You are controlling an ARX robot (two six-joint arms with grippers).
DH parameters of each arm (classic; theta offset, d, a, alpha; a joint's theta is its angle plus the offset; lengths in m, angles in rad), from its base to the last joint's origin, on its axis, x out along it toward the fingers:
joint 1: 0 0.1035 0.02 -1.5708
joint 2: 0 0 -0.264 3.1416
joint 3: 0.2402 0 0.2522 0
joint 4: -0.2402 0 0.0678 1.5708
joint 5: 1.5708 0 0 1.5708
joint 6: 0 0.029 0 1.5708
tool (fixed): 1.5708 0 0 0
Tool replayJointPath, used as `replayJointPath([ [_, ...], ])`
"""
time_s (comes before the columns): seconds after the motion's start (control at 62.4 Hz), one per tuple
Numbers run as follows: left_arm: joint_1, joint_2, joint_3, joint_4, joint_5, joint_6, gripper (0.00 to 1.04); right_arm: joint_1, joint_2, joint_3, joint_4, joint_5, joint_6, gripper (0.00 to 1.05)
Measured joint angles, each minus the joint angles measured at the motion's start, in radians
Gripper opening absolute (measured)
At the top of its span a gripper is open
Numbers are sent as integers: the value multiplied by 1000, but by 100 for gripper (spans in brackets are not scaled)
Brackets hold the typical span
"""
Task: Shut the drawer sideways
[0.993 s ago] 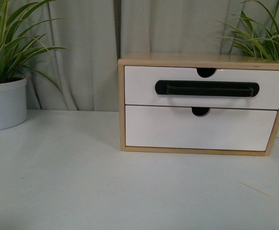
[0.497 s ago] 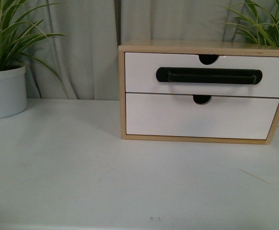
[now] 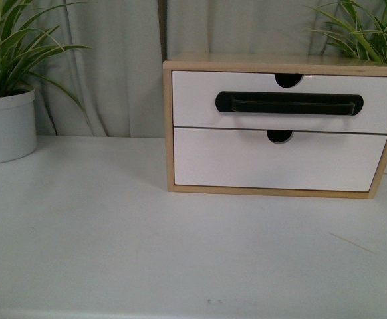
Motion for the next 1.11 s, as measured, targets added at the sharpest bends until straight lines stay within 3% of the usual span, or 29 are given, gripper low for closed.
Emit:
replayJointPath([
  [0.096,0,-44,0,-17,0,0,7,0,-1,0,-1,-1,0,1],
  [0.16,0,-45,0,-19,-1,0,19,0,-1,0,-1,-1,0,8],
  [0.384,0,-46,0,-19,0,0,69,0,-1,0,-1,0,0,57],
  [0.577,0,-46,0,-19,0,1,101,0,-1,0,-1,0,0,91],
  [0.625,0,-46,0,-19,-1,1,98,0,-1,0,-1,0,1,98],
  [1.105,0,-46,0,-19,0,1,99,0,-1,0,-1,0,1,96],
])
